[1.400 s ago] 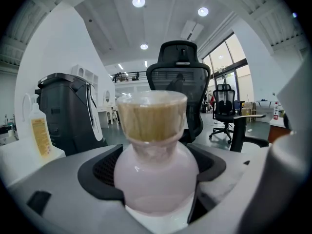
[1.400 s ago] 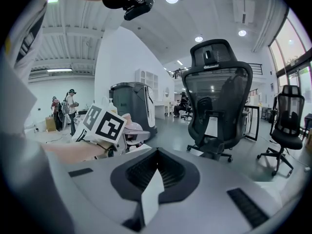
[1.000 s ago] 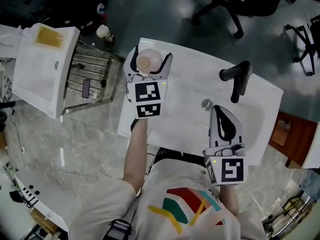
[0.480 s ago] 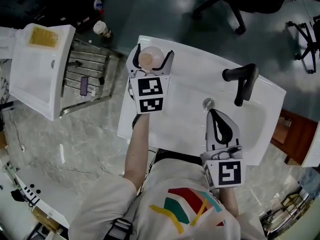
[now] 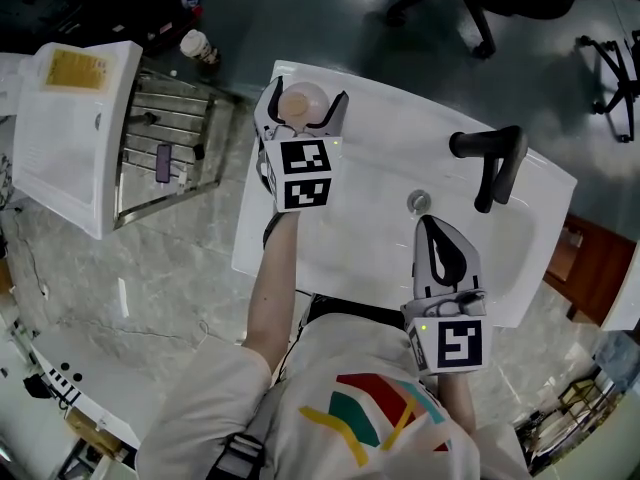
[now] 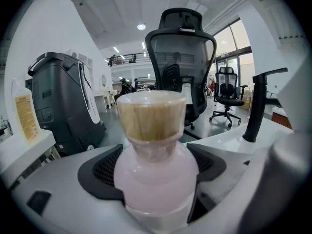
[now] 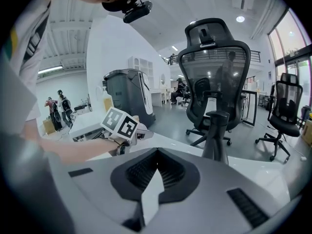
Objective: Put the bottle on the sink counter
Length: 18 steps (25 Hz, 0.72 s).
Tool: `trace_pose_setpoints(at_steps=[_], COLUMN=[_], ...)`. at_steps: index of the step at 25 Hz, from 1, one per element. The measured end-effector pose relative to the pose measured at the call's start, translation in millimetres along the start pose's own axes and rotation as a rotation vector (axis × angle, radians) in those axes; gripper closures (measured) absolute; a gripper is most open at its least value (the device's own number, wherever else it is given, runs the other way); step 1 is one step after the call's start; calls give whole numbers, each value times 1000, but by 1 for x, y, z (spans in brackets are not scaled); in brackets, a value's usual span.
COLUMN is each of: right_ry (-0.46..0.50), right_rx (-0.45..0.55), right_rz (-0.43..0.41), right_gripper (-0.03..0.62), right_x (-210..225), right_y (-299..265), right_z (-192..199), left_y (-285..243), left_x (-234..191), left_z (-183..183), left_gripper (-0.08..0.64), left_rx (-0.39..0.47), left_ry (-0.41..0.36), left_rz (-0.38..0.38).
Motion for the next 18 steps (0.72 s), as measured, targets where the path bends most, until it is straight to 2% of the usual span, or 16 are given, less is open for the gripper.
trace_pose_setpoints(at_steps=[10, 18], right_ry=[-7, -10], right_rx=[-22, -27], right_rz=[-2, 2], right_gripper=[580, 580], right_x=[1, 5], right_y=[0, 0], right_z=[8, 11], left_y=[-13, -17], left_x=[4, 8], left_z=[12, 15], left_gripper=[161, 162], left_rx=[-43, -76], left_ry=[-13, -55], left_rz=[6, -2])
Point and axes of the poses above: the fingertips, and each gripper's own axes: y backward along the fingers, x to its right, z out of its underside, the point moved 8 cm from there along y, backward along the fingers
